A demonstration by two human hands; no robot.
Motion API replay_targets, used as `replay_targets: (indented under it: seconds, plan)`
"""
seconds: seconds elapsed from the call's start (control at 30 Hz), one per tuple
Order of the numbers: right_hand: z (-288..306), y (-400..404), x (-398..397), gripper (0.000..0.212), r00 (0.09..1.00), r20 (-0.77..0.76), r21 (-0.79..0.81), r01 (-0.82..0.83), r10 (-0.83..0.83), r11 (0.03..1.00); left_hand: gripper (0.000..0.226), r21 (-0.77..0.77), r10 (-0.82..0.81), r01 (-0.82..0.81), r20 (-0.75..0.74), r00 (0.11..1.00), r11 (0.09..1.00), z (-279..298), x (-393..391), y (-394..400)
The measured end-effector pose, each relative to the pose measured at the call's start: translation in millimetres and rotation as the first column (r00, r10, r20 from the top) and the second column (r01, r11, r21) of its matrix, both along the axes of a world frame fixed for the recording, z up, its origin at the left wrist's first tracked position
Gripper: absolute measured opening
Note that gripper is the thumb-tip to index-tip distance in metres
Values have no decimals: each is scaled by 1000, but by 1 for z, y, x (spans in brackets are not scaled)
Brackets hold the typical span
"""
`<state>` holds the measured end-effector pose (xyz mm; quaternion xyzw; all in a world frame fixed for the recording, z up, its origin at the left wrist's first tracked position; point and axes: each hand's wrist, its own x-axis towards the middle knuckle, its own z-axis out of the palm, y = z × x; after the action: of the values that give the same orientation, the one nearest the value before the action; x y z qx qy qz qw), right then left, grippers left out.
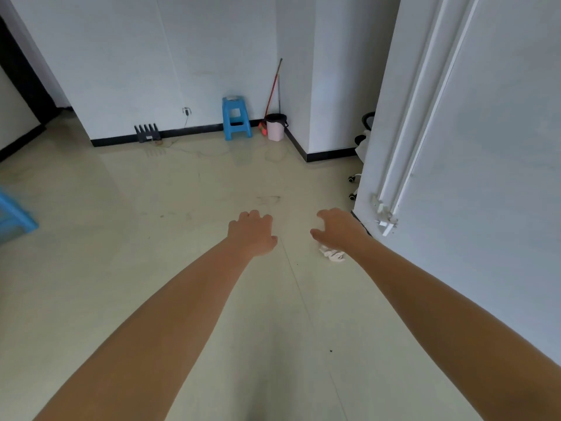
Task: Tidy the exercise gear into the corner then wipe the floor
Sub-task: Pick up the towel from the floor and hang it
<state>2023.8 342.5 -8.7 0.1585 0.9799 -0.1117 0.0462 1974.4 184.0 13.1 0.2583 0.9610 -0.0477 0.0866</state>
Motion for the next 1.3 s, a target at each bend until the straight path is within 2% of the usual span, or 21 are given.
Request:
replay_targets:
  seconds: [0.3, 0.57, 0.73, 0.93, 1.17, 1.3]
  plan:
    - [-41, 89, -219, 49, 984, 56, -42, 174, -172, 984, 49, -67, -192, 196, 56, 980, 978, -35, -247, 88]
    - [-103, 199, -322, 45, 897, 194, -131, 424, -397, 896, 46, -179, -333, 367, 194, 923, 913, -90, -402, 209]
    - [-153, 289, -368, 48, 812, 282, -135, 560, -510, 817, 47, -222, -425, 478, 247, 871, 850, -129, -477, 312]
    - [-201, 378, -441, 47, 725, 411, -172, 657, -553, 734, 42, -262, -515, 606, 343, 786, 751, -166, -561, 439]
    - [-250, 433, -518, 43, 661, 535, -207, 706, -526, 677, 39, -266, -561, 710, 461, 688, 652, -219, -640, 528]
    - [-285, 467, -555, 42, 590, 584, -202, 770, -557, 605, 38, -259, -600, 774, 508, 618, 578, -257, -686, 577]
